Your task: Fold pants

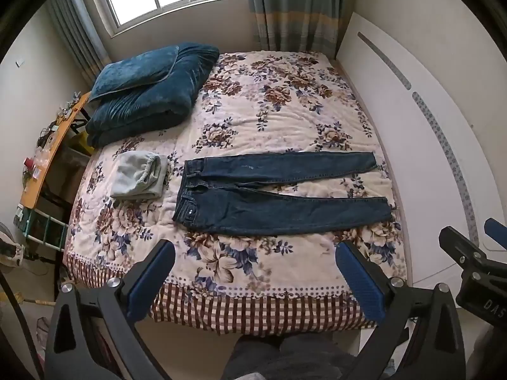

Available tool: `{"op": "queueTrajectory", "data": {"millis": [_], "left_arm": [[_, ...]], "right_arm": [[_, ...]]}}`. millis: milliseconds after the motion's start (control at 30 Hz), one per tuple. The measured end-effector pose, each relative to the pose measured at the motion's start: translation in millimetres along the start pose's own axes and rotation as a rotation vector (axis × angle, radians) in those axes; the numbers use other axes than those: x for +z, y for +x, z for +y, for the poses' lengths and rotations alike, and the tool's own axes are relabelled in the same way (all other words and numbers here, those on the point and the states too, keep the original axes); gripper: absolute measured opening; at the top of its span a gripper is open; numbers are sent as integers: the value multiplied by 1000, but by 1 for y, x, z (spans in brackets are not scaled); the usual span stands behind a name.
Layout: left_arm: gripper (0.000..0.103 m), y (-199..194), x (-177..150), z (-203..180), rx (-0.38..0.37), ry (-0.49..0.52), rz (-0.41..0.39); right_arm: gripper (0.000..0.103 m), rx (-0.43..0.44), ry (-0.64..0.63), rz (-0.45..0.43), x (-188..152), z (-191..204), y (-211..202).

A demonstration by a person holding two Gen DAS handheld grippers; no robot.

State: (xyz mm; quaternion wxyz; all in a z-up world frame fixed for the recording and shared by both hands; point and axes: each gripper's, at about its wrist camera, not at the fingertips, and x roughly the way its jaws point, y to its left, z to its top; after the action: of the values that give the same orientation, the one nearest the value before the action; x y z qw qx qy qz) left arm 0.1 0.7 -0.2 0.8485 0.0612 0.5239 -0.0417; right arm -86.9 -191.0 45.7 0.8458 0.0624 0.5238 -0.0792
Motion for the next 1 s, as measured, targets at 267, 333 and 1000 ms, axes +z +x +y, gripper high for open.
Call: {"op": "queueTrajectory", "data": {"millis": [267, 333, 1000], "left_arm": [[103, -2, 7, -4, 7, 6, 7], [103, -1, 5, -2, 3, 5, 5], [103, 2, 8, -6, -2, 3, -2]], "right_arm": [[103, 4, -1, 3, 1, -1, -2], [103, 5, -3, 5, 1, -2, -3], [103, 3, 5, 2, 3, -2, -3]]}}
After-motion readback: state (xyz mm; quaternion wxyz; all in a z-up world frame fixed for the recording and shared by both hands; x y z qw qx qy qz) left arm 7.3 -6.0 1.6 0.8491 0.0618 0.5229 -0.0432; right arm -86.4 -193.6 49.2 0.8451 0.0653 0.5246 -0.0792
